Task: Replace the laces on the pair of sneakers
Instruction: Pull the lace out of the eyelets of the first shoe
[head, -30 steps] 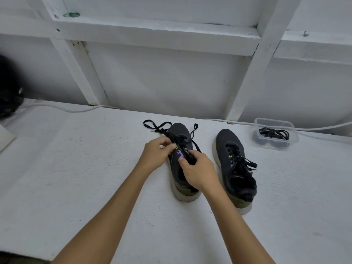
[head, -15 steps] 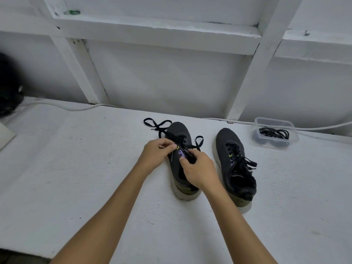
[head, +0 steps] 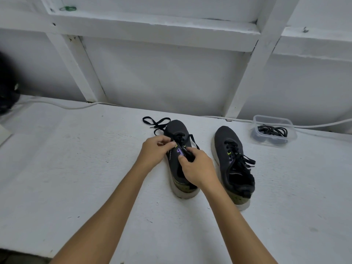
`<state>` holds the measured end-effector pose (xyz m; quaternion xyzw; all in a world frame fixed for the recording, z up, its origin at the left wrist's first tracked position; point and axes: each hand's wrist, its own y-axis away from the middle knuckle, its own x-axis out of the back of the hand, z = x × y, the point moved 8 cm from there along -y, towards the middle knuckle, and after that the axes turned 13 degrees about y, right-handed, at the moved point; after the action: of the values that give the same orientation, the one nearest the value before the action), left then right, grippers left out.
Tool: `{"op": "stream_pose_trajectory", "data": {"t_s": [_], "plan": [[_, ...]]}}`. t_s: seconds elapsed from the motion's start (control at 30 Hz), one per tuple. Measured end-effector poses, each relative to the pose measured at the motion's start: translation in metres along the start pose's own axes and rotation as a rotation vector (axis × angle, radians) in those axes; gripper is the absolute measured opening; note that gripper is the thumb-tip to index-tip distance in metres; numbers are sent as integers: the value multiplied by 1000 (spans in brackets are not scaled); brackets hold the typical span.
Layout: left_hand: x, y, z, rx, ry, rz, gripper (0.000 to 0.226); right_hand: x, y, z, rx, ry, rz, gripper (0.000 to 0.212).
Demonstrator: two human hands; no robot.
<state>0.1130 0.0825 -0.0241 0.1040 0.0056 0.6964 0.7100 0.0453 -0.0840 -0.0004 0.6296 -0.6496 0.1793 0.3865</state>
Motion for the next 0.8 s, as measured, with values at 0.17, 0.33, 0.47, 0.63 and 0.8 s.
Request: {"op": "stream_pose_trajectory", "data": {"t_s": [0.17, 0.33, 0.47, 0.63, 0.8], "plan": [[40, 0, 4, -11, 375, 461, 10, 0, 1, -1, -3, 0, -18, 49], [6, 3, -12, 200, 240, 34, 21, 0, 0, 0, -7, 22, -5, 47], [-2, 4, -3, 59, 77, -48, 12, 0, 1, -1, 1, 23, -6, 45], [17, 3, 1, 45, 417, 275, 3, 0, 2, -1, -7, 5, -16, 49], [2, 1, -9, 175, 216, 53, 23, 2, 3, -3, 9, -8, -3, 39]]}}
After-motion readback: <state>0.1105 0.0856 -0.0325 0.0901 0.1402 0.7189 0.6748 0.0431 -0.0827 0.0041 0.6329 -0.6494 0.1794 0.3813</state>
